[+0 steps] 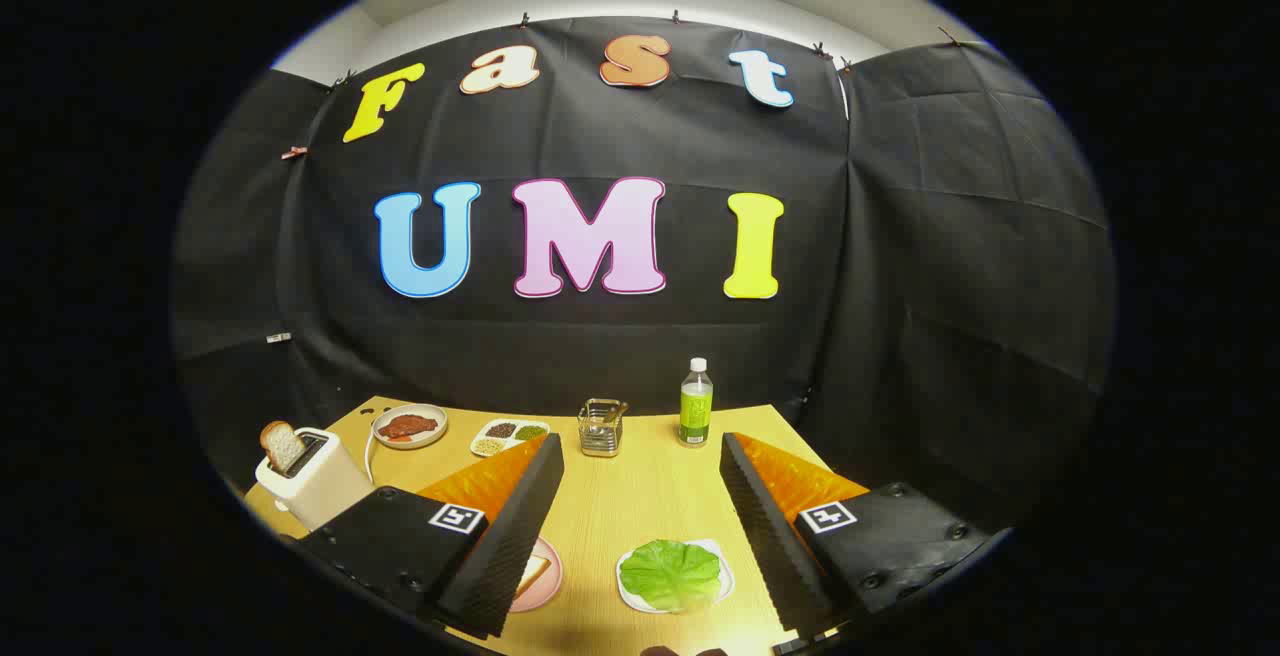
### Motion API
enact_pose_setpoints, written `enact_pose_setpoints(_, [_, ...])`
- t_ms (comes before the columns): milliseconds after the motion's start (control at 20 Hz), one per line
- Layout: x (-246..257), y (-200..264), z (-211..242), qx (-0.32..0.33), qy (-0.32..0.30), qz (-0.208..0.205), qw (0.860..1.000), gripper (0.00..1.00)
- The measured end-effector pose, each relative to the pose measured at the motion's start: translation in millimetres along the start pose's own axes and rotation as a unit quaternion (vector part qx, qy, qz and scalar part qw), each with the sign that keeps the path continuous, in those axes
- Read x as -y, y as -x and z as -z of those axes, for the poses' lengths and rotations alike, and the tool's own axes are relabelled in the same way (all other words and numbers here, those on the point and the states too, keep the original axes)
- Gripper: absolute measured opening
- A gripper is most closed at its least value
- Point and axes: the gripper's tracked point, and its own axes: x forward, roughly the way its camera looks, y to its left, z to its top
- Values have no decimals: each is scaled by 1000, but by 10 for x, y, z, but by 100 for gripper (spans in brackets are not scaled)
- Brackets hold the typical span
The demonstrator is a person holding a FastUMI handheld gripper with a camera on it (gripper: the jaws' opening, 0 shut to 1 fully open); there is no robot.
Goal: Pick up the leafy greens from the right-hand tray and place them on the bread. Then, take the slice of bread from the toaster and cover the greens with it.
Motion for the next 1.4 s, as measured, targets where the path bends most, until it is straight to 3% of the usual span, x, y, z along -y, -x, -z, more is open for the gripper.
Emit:
enact_pose_setpoints(900, [148,-267,299,-35,2,-18,999,98])
enact_pose_setpoints(1400, [237,-533,1052,-121,0,-31,992,98])
